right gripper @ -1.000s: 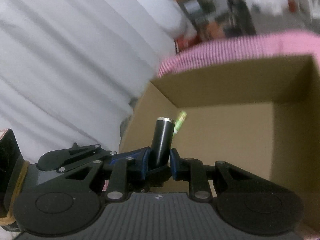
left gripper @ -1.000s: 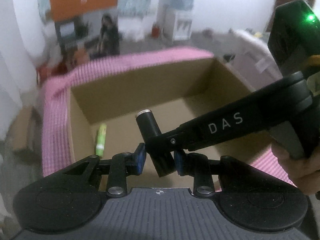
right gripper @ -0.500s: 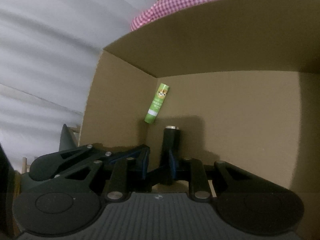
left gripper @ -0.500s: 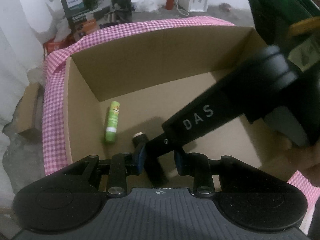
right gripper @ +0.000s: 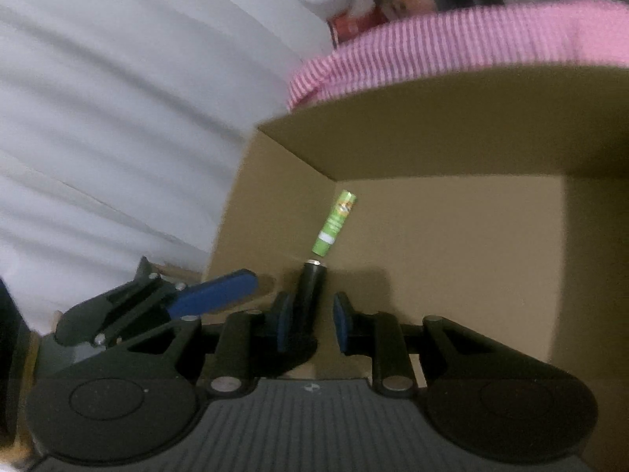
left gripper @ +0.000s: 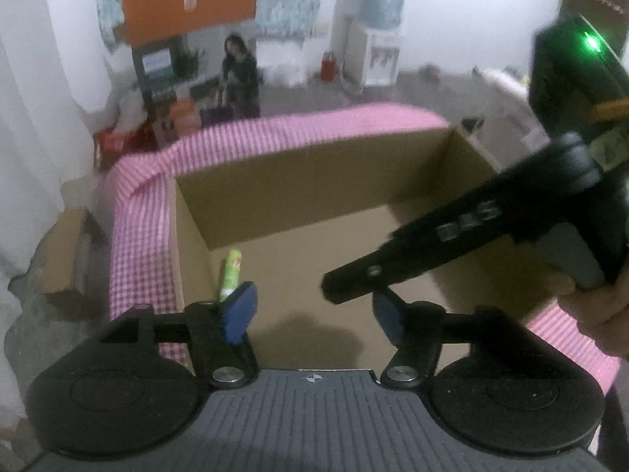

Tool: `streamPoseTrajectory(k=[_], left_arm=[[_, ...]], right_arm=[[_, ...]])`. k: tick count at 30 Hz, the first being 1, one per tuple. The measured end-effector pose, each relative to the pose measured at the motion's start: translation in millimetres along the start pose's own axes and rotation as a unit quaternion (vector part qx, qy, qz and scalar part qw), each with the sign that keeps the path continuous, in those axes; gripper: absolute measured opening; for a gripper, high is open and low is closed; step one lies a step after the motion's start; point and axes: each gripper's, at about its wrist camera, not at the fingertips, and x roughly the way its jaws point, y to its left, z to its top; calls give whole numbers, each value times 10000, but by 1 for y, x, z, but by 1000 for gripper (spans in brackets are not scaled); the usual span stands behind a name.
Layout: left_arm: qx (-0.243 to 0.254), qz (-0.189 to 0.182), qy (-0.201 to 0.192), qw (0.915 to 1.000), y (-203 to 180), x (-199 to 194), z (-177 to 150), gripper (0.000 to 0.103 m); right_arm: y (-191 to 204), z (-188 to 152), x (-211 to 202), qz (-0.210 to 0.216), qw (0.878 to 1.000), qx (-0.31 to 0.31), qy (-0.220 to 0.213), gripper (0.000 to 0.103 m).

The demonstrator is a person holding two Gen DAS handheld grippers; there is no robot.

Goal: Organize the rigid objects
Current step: 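Release the black cylinder inside the box and withdraw the right gripper, then grasp the black oval object by its ring with the right gripper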

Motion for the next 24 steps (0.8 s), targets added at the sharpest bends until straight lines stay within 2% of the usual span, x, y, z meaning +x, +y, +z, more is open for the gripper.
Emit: streamPoseTrajectory(k=[1,2,3,8,11,17,21,24], left_arm=[[43,7,-100,9999,-2,-7,-2,70],[83,5,-205,9998,-5,-15,-4,72],[103,-27,-283,9995,-8,-23,-7,72],[282,-356,-721,9964,-28,-59,-26,83],[458,-591,-816,9939,-45,-69,-40,87],[916,-1051,-680,9879,-87,-58,-74,87],[1187,-1329,-364,9833,-116,-35,-101,85],[1463,-1384,-141,9794,-140,-17,-119,76]], right_arm=[[2,-5,-12,-1,9999,-44,-120,40],[4,-10,-23,-12,9997,-92,-240,52],[6,-17,-35,-15,9991,-174,-382,55],[7,-60,-99,30,9932,-292,-1127,55],[1,-97,-138,48,9872,-273,-1571,55],[-20,-178,-171,-125,9784,44,-2062,54],[-45,-227,-161,-75,9760,660,-2074,51],[-69,-255,-144,5,9712,1266,-2018,47]])
